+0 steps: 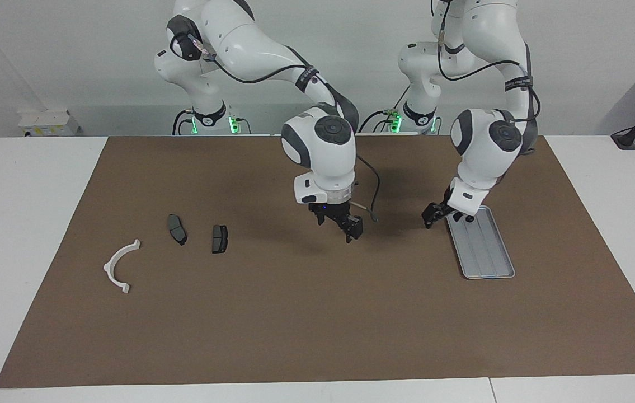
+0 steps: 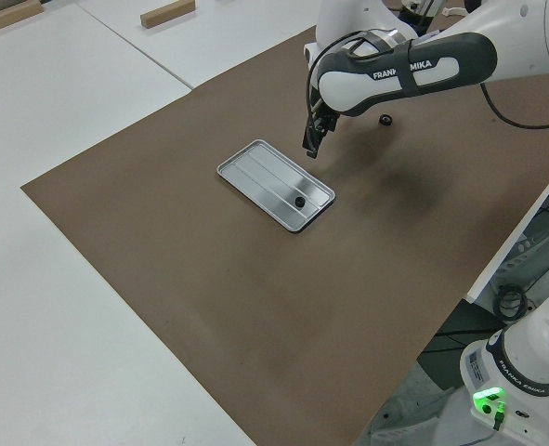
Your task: Pick bearing gear from pile to tray
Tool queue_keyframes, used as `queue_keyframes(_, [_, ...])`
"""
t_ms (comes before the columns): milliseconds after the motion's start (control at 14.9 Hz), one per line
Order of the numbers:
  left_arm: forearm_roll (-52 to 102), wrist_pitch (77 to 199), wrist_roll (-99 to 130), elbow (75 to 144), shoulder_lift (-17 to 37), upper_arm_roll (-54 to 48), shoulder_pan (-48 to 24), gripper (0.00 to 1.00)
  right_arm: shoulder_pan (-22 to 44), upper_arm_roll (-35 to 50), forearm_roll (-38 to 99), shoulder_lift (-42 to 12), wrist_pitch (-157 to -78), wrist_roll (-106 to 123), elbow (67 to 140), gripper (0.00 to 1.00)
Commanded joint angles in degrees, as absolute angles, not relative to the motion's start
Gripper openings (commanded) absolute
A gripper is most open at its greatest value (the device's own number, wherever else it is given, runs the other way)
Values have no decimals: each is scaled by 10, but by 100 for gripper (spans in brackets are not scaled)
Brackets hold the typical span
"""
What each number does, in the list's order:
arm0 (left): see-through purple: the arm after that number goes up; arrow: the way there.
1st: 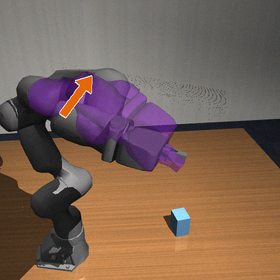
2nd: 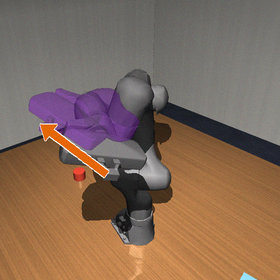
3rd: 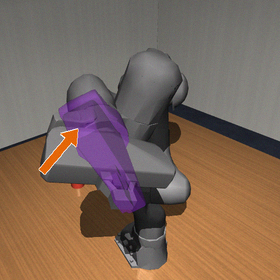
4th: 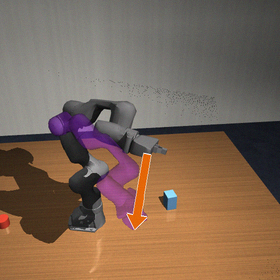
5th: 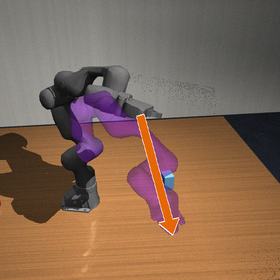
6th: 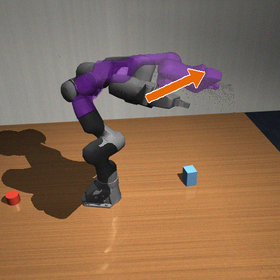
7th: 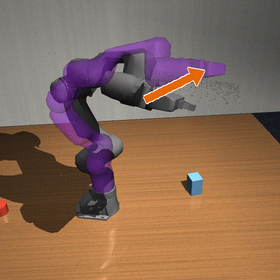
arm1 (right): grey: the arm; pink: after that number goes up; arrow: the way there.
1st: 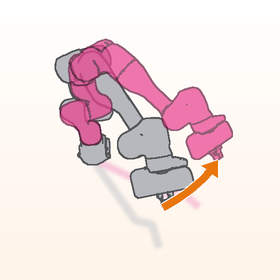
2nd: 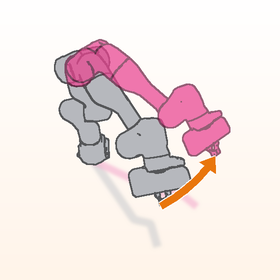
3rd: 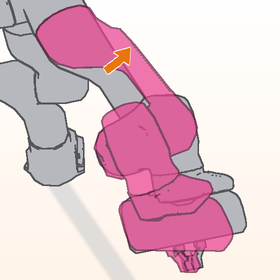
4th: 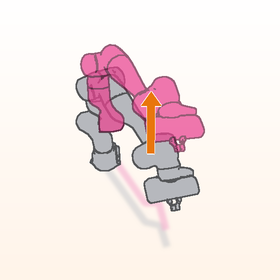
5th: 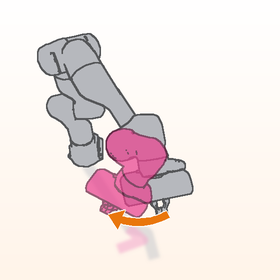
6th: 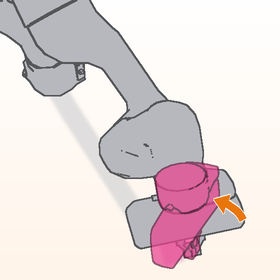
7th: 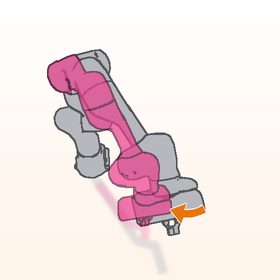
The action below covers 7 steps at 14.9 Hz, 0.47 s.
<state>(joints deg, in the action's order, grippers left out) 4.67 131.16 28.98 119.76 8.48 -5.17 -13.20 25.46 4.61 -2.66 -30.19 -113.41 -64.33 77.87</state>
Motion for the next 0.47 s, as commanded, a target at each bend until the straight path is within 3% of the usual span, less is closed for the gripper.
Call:
queue_keyframes(0, [48, 1313, 405, 1131, 144, -41, -205, 100, 190, 55, -9, -280, -1102, -481, 785, 100])
queue_keyframes(202, [19, 1312, 526, 1060, 220, -40, -285, 100, 128, 55, 15, -272, -1086, -353, 788, 100])
queue_keyframes(404, [-1, 1312, 565, 1054, 236, -40, -312, 100, 78, 55, 14, -265, -1052, -249, 789, 100])
